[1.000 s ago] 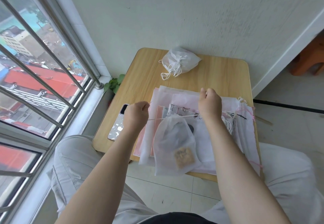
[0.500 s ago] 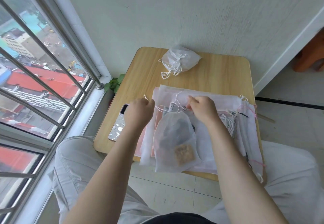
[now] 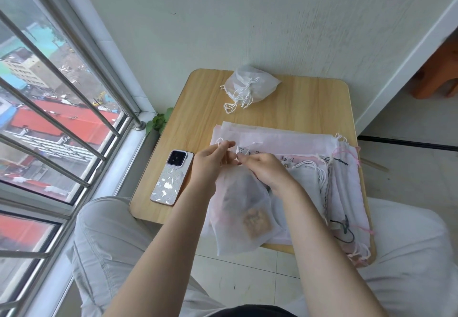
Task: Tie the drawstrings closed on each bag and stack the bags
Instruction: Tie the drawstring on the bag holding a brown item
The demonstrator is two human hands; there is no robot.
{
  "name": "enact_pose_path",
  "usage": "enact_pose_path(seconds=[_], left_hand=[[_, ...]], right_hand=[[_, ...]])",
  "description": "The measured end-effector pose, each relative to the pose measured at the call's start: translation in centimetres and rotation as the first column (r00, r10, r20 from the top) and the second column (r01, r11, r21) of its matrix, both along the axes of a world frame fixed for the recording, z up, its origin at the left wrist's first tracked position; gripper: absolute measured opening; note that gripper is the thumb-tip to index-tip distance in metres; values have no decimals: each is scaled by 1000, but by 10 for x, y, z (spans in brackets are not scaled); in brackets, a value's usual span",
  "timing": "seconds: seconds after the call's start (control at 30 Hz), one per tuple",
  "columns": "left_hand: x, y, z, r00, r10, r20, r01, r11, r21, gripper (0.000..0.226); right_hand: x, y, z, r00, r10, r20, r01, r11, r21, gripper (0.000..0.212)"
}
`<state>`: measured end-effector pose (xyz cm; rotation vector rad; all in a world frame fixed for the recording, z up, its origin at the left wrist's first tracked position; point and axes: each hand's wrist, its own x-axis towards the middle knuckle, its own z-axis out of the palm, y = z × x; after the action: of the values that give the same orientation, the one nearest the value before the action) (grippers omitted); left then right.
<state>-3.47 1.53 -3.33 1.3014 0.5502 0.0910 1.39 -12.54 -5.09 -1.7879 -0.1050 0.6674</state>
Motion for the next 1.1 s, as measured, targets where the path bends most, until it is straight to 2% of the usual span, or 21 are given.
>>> enact_pose_path(seconds=[0.1, 0.17, 0.23, 0.37, 0.43, 0.53, 0.63, 0.73, 0.83, 0.93, 1.0, 1.1], left_hand=[[3, -3, 1, 999, -14, -29, 18, 990, 137, 23], [6, -3, 2, 995, -71, -72, 88, 961, 261, 27], [10, -1, 6, 975, -171, -144, 213, 908, 361, 36], [11, -4, 21, 902, -364, -232, 418, 871, 259, 55], [10, -7, 26, 843, -471, -259, 530, 808, 256, 64], [11, -3, 23, 762, -600, -242, 645, 735, 207, 53], [11, 1, 22, 698, -690, -193, 715, 687, 131, 37], [10, 3, 20, 688, -708, -159, 723, 687, 73, 35], [12, 6, 13, 718, -669, -195, 690, 721, 68, 35], [14, 8, 5, 808, -544, -227, 577, 808, 120, 37], [13, 8, 2, 863, -469, -185, 495, 859, 132, 31], [12, 6, -3, 927, -352, -129, 364, 928, 84, 22]], right_hand=[[-4, 2, 3, 998, -53, -15, 55, 987, 149, 26], [-2, 3, 6, 993, -118, 24, 114, 985, 132, 30], [1, 5, 10, 985, -166, 50, 157, 977, 147, 24], [5, 8, 21, 959, -257, 117, 229, 950, 211, 13], [8, 9, 23, 953, -284, 108, 253, 939, 232, 11], [10, 9, 25, 975, -215, 62, 197, 954, 225, 10], [5, 6, 27, 986, -167, 14, 154, 936, 316, 14], [1, 1, 28, 985, -173, 18, 163, 952, 260, 18], [3, -6, 26, 978, -114, 177, 124, 991, -45, 33], [3, -15, 24, 980, 1, 197, 50, 966, -253, 45], [1, -17, 24, 984, 45, 172, 5, 961, -277, 40], [1, -18, 24, 985, 36, 168, 9, 966, -258, 20]])
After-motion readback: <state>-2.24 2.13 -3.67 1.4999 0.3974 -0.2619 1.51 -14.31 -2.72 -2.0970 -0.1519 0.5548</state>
